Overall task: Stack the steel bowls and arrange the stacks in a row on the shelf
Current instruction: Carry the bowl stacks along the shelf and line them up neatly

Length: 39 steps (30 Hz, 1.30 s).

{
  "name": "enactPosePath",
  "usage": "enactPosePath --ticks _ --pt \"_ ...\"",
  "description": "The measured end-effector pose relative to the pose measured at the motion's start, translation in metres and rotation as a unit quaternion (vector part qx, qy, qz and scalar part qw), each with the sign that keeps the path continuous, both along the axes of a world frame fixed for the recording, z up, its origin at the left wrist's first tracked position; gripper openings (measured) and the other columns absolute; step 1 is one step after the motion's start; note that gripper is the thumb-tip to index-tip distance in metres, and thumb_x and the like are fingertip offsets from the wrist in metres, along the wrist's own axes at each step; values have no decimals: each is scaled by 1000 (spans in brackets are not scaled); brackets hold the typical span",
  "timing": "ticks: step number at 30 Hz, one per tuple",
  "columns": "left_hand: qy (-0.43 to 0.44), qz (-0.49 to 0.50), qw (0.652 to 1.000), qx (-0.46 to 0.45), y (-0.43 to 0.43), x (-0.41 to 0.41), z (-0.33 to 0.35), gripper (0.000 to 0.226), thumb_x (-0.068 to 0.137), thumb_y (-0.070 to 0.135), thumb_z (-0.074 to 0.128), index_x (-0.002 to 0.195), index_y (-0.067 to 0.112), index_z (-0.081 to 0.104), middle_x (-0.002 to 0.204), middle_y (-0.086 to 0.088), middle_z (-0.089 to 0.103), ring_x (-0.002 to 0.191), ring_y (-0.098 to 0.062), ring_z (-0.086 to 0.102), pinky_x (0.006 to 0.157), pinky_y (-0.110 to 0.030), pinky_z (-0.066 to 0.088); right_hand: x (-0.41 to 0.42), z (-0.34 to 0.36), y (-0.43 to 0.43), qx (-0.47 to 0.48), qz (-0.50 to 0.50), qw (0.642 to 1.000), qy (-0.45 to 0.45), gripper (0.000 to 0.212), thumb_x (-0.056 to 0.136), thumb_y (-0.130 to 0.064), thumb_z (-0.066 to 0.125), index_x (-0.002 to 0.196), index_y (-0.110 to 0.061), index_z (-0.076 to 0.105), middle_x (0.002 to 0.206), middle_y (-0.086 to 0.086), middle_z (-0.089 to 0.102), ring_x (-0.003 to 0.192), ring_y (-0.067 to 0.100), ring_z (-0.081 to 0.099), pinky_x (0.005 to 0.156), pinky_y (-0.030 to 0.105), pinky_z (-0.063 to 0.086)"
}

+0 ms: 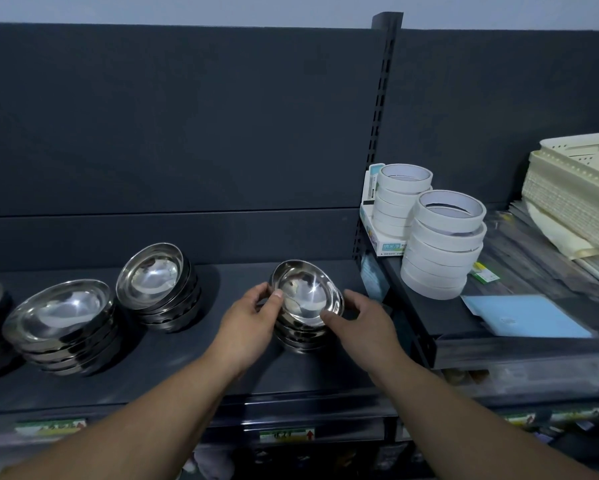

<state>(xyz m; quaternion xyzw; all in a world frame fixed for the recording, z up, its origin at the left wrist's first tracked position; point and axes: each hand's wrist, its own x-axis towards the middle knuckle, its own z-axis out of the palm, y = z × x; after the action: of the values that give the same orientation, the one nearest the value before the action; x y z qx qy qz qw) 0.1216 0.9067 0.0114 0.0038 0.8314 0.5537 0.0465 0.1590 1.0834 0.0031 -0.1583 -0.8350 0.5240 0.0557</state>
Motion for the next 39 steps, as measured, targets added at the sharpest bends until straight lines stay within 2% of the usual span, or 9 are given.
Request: enactPosePath --ticks 4,8,13,20,23,26,29,34,39 --pt "17 47 998 -47 3 1 10 26 92 39 55 98 19 70 87 5 70 87 -14 62 78 -25 41 -4 5 1 -18 8 1000 -12 62 90 -35 67 146 -20 44 149 0 42 133 14 44 98 21 33" --pt "10 64 995 -72 3 -5 15 23 83 35 60 75 15 69 72 1 70 76 -20 64 71 -30 48 -4 9 -1 -47 15 999 -19 60 93 -36 64 147 -21 43 151 -1 42 135 15 43 100 23 34" --pt "11 56 997 -49 3 -7 11 24 80 31 58 74 11 70 69 -2 73 77 -21 71 81 -39 56 0 18 -2 -72 10 997 -1 56 94 -34 62 146 -23 44 144 -5 47 121 8 46 97 21 33" --pt "9 43 996 -79 2 -5 3 29 91 31 54 72 13 67 61 2 62 63 -19 54 68 -29 44 1 21 -2 -61 29 998 -15 61 95 -38 60 150 -26 38 154 -4 40 141 14 37 105 24 30" --pt "11 38 995 -93 1 -8 -3 30 93 38 51 102 16 70 97 -1 70 95 -20 62 87 -29 46 3 22 -3 -63 36 997 -19 62 95 -39 59 151 -26 35 155 -4 38 140 14 37 105 25 31" --pt "4 11 999 -46 0 -10 -8 48 96 45 45 139 25 50 138 5 54 130 -15 48 113 -32 33 4 21 -3 -73 43 996 -25 62 97 -41 55 152 -28 31 156 -5 36 141 15 35 103 23 29" --pt "-22 -17 1000 13 0 -8 -12 58 89 59 40 142 35 43 145 12 47 134 -11 43 117 -36 29 4 18 -4 -66 52 996 -31 64 98 -45 52 154 -29 25 159 -5 30 145 15 30 110 27 27" --pt "-4 -2 1000 1 4 -7 -11 47 101 36 37 143 17 45 148 3 45 138 -12 38 118 -29 23 0 20 -6 -73 48 996 -28 70 96 -50 51 156 -24 23 161 -5 28 147 14 27 115 29 24" --pt "5 -2 1000 -4 6 -7 -11 50 101 37 36 146 15 40 152 1 40 141 -12 33 113 -20 18 -1 20 -6 -72 56 996 -24 69 97 -49 49 155 -25 22 158 -6 32 138 6 33 105 22 25"
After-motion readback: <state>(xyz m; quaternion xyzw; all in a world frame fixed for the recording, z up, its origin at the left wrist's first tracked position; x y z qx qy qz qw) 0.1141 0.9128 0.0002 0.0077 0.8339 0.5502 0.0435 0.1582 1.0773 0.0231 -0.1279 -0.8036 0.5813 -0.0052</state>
